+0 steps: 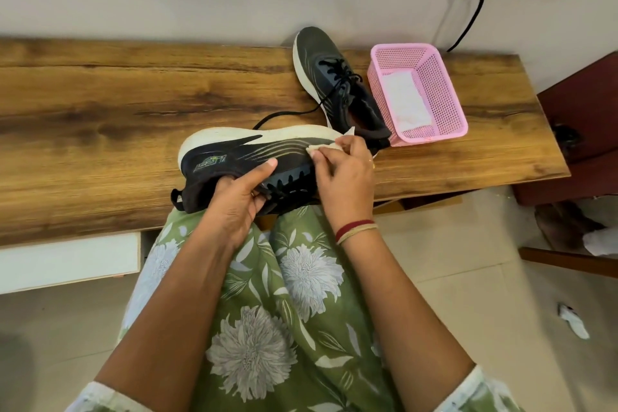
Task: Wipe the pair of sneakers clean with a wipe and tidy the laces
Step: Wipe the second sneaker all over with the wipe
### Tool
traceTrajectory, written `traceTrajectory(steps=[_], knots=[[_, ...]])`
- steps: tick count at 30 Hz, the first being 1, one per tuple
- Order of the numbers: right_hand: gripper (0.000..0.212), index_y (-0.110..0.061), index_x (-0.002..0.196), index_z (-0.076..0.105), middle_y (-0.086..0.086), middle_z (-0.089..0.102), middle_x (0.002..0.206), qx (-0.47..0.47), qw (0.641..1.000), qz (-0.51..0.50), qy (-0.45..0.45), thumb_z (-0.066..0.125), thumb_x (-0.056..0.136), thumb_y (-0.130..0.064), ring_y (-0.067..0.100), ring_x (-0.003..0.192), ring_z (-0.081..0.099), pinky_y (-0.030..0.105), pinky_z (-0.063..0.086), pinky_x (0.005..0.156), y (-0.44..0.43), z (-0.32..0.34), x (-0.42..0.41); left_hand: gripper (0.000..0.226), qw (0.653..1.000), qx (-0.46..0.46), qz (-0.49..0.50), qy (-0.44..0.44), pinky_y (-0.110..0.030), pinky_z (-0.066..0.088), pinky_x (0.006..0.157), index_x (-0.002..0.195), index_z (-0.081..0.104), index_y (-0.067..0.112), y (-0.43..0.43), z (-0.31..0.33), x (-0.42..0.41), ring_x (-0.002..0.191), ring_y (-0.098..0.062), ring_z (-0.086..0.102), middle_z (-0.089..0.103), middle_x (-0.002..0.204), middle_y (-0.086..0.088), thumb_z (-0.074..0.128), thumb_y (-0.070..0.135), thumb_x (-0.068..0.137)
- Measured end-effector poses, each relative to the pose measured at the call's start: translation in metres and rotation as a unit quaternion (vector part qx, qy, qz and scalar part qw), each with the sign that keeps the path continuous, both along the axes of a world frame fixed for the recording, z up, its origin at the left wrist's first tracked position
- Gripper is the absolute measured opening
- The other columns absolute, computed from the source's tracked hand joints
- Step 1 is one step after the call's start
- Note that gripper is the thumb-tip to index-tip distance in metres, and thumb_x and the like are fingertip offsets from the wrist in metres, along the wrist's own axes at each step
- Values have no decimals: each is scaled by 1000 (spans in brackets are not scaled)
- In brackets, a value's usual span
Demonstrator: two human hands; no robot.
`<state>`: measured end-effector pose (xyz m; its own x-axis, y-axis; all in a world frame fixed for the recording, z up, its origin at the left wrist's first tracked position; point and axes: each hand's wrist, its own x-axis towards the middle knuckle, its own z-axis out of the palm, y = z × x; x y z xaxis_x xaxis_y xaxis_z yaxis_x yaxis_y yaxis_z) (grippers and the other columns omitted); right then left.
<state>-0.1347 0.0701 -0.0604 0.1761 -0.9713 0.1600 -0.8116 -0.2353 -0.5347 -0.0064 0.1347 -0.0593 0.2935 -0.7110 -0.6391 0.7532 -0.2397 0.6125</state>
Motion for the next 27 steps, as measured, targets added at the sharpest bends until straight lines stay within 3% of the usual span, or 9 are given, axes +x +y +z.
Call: traceTrajectory(steps=[5, 8, 11, 14, 19, 21, 24, 27], knots=[[21, -4, 103, 70, 12, 60, 117, 25, 997, -62, -43, 56, 88, -6, 28, 109, 53, 31, 40, 95, 13, -6, 27, 55, 1000, 24, 15, -2, -21, 56, 69, 130, 45, -7, -1, -2, 0, 94, -18, 68, 67, 111, -15, 68, 7, 82], [29, -2, 107, 68, 14, 61, 117, 9, 998, 58, -15, 53, 82, 3, 33, 108, 56, 35, 44, 93, 25, -4, 43, 53, 999, 23, 25, 1, -19, 54, 64, 131, 44, -7, -1, -1, 1, 83, -13, 70, 68, 106, -13, 66, 6, 84], [28, -2, 112, 63, 17, 52, 128, -18, 986, 149, 77, 53, 86, -2, 35, 100, 59, 39, 51, 80, 19, -2, 24, 57, 999, 26, 24, 8, -24, 57, 70, 132, 41, -9, 0, -2, 1, 92, -19, 69, 66, 113, -18, 67, 6, 83], [20, -2, 103, 67, 19, 56, 107, -79, 987, 77, 118, 58, 86, -6, 35, 85, 58, 41, 54, 68, -1, -9, -4, 57, 999, 26, 33, 17, -25, 57, 71, 131, 41, -10, -1, -3, 1, 94, -20, 69, 65, 113, -19, 68, 6, 83], [33, -6, 105, 69, 15, 60, 96, -28, 997, -14, 76, 54, 79, 5, 33, 86, 53, 39, 48, 75, 7, -13, 17, 55, 999, 33, 35, 13, -24, 57, 69, 130, 42, -8, -3, -3, 0, 90, -18, 69, 67, 108, -16, 67, 5, 84], [33, -6, 102, 70, 13, 62, 94, -32, 997, 36, 54, 54, 76, 7, 32, 82, 54, 37, 48, 73, 15, -9, 30, 52, 999, 33, 29, 7, -22, 56, 66, 130, 43, -9, -3, -3, 0, 86, -16, 70, 68, 103, -13, 66, 5, 85], [34, -7, 100, 70, 10, 66, 95, -93, 982, 122, 111, 43, 80, -4, 31, 77, 56, 34, 49, 65, 8, -9, 18, 52, 999, 30, 20, 0, -24, 57, 69, 130, 44, -10, -3, -5, 0, 88, -18, 69, 67, 104, -14, 65, 5, 85], [41, -8, 102, 71, 10, 68, 102, -118, 979, 77, 147, 36, 81, -10, 31, 78, 57, 33, 51, 67, -6, -19, -6, 55, 999, 37, 29, 7, -29, 58, 77, 129, 41, -11, -3, -6, 0, 94, -21, 69, 66, 110, -18, 67, 4, 84]])
